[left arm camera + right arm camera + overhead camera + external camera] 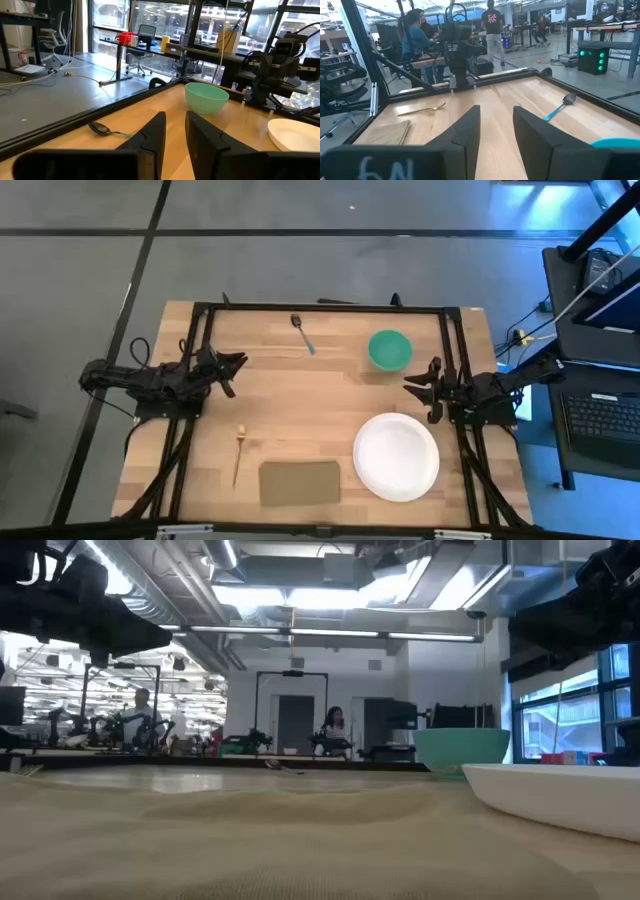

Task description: Set table place

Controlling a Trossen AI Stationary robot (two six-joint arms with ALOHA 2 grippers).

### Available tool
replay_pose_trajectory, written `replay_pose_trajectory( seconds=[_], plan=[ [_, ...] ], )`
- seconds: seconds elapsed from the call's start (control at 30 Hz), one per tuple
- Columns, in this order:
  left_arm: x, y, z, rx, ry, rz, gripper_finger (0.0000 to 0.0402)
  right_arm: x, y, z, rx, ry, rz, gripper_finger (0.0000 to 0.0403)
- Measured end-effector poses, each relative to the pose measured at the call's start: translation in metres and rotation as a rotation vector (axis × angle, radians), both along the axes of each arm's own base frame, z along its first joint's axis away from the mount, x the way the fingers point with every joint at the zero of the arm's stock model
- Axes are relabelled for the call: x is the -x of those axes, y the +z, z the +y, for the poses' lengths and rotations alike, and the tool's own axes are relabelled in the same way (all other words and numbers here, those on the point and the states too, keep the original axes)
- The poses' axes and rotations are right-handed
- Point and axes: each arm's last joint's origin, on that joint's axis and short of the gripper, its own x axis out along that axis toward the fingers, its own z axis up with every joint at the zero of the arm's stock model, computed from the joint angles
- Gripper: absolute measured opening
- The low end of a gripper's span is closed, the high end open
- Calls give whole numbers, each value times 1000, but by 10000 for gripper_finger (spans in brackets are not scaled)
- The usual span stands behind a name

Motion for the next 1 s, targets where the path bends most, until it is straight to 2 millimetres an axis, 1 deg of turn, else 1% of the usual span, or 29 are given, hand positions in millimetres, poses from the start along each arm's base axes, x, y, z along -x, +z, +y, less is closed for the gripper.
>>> replay_pose_trajectory(
  seconds=[0.27,1.0],
  plan=[
    [0,0,0,0,0,0,74,0,0,0,-1,0,-1,119],
    [0,0,0,0,0,0,34,0,0,0,0,0,0,119]
  ],
)
